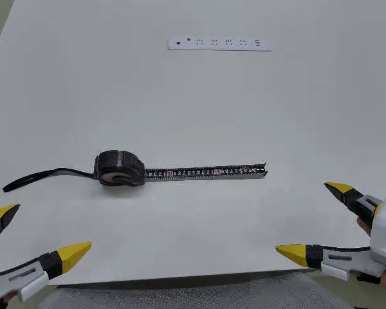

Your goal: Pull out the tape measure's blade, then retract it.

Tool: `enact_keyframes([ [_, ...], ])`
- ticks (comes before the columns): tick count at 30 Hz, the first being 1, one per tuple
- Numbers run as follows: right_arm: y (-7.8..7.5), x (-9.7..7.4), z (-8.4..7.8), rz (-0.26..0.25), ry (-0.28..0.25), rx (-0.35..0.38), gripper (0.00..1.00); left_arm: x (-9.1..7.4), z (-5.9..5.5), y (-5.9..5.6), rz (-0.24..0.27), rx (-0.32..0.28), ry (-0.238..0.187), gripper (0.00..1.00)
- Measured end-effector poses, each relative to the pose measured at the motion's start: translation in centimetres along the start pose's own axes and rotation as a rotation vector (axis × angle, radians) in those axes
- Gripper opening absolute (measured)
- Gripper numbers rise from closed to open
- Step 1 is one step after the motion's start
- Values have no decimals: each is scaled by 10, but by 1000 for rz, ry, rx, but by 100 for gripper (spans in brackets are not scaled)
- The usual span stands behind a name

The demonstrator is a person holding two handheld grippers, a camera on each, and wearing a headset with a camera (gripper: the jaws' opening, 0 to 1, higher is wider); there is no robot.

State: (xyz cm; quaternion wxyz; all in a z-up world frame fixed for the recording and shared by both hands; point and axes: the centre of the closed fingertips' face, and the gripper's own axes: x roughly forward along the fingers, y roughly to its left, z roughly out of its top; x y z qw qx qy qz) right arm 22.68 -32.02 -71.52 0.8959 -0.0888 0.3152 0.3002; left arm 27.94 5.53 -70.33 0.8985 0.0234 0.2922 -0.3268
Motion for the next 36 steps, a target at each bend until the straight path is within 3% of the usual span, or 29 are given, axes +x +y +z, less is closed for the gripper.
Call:
enact_keyframes([
  [9, 1, 0, 0, 2, 1, 0, 99, 3, 1, -4, -7, 3, -4, 87],
  [21, -2, 4, 4, 2, -12, 2, 99, 16, 12, -11, -7, -18, 1, 86],
  [27, -3, 6, 4, 3, -13, 3, 99, 27, 17, -15, 14, -29, 13, 86],
  [30, -5, 7, 5, 2, -16, 8, 99, 31, 25, -13, 43, -25, -10, 85],
  [32, -6, 7, 5, 0, -20, 12, 99, 35, 26, -15, 33, -48, -4, 86],
  [36, -6, 7, 5, 0, -22, 11, 99, 43, 28, -18, 45, -38, 0, 86],
])
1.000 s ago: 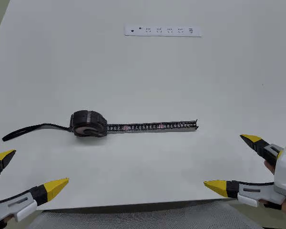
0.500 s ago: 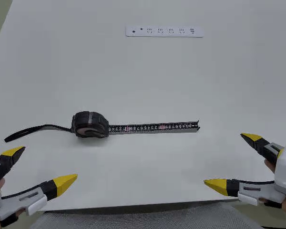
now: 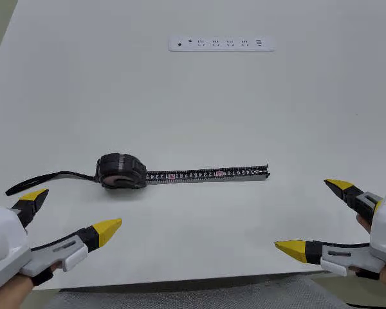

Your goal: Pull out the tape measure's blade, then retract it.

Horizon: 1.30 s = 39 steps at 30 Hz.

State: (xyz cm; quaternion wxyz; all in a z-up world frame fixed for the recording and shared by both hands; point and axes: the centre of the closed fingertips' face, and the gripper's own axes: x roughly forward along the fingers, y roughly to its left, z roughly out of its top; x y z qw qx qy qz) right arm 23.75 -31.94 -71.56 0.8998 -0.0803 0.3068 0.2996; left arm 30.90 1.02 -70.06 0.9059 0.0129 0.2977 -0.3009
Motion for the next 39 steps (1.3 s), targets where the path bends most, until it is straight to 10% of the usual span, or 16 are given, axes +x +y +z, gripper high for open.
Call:
enact_keyframes([
  [39, -6, 0, -2, 0, 8, 11, 99, 74, 18, -15, 12, -86, -23, 85],
])
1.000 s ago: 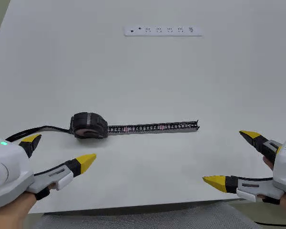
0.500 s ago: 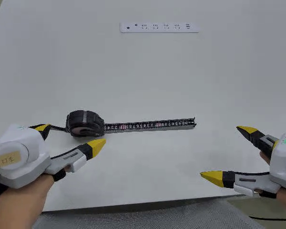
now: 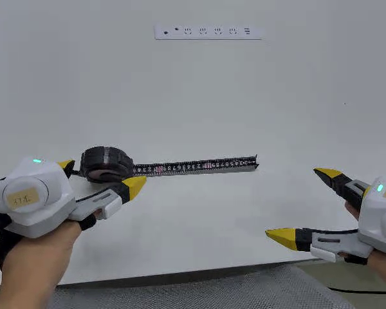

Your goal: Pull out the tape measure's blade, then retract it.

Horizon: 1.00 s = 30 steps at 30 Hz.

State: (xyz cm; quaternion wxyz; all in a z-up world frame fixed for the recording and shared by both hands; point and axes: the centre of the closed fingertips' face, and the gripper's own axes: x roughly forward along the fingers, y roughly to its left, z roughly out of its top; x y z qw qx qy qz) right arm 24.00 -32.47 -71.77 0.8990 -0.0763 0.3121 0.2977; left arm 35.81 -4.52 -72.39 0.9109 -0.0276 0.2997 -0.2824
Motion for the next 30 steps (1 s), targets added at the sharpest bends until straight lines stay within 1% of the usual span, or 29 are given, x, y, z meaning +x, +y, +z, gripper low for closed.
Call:
enact_keyframes([
  [3, 1, 0, 0, 3, 0, 2, 98, 3, -1, -2, -5, -3, 1, 85],
  [4, 1, 1, 0, 4, 2, 1, 98, 3, -2, 0, 1, 5, 3, 84],
  [7, 1, 1, 1, 6, 5, -1, 98, 4, -1, -1, -3, -14, -3, 83],
  [9, 0, 1, 2, 5, 3, 1, 98, 5, -2, -1, -1, -3, -1, 82],
  [11, 0, 1, 2, 6, 3, -2, 98, 6, -2, -2, -5, -17, -4, 82],
  [12, 0, 1, 2, 7, 4, -3, 98, 6, -2, -2, -1, -14, -4, 82],
  [13, -1, 2, 2, 6, 6, -6, 98, 6, -2, -2, 4, 8, -4, 82],
  [14, -1, 2, 3, 7, 5, -5, 98, 7, -3, -3, 4, 7, -2, 82],
  [15, -1, 2, 4, 8, 2, -4, 98, 7, -2, -3, 2, -10, -11, 84],
  [16, -1, 3, 4, 8, 3, -6, 98, 7, -1, -3, 5, -12, -14, 84],
  [17, -2, 3, 4, 9, 4, -6, 98, 7, -2, -2, 8, -2, -11, 83],
  [18, -2, 4, 4, 11, 3, -6, 97, 8, -4, -1, 16, 21, -2, 82],
  [19, -2, 5, 5, 12, 3, -7, 97, 8, -4, -1, 17, 12, -8, 82],
  [20, -3, 5, 5, 12, 3, -8, 97, 9, -4, 0, 23, -14, -11, 82],
  [22, -3, 6, 5, 20, 9, -13, 96, 9, -6, 0, 33, 21, -2, 81],
  [25, -5, 6, 6, 28, 17, -26, 92, 10, -6, 2, 51, 0, -11, 79],
  [27, -8, 7, 6, 36, 25, -31, 89, 12, -7, 4, 74, 13, -7, 77],
  [29, -11, 8, 6, 44, 32, -34, 86, 13, -7, 4, 82, 5, -1, 76],
  [30, -11, 9, 6, 51, 35, -40, 85, 13, -6, 4, 87, 1, -5, 76],
])
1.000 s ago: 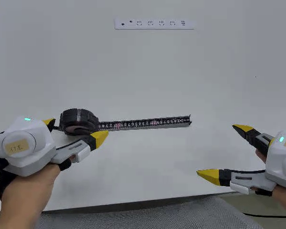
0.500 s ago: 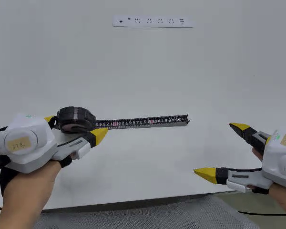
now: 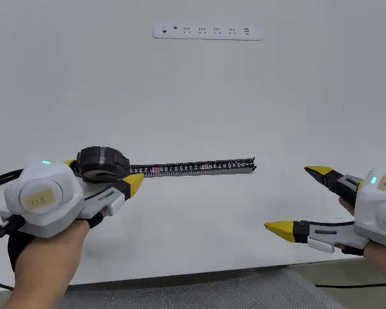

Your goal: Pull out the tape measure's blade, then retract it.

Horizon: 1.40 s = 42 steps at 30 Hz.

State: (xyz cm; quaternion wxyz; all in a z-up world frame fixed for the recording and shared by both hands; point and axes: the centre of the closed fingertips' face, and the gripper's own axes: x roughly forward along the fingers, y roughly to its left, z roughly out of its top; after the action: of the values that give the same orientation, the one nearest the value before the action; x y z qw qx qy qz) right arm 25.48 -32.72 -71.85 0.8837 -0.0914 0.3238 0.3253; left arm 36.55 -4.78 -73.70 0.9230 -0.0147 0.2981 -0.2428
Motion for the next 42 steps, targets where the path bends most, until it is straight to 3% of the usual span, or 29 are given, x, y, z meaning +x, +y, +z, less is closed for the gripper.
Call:
enact_keyframes([
  [8, -6, 11, 5, 46, 44, -67, 75, 5, 0, 5, 50, -49, -5, 73],
  [14, -13, 21, 10, 79, 64, -106, 70, 7, -1, 9, 86, -46, 0, 70],
  [28, -22, 44, 20, 154, 119, -212, 67, 11, -1, 15, 165, -60, 1, 66],
  [35, -27, 52, 22, 186, 146, -250, 64, 13, -1, 19, 179, -111, -7, 64],
  [42, -29, 60, 23, 214, 166, -274, 64, 16, -4, 21, 199, -89, 8, 63],
])
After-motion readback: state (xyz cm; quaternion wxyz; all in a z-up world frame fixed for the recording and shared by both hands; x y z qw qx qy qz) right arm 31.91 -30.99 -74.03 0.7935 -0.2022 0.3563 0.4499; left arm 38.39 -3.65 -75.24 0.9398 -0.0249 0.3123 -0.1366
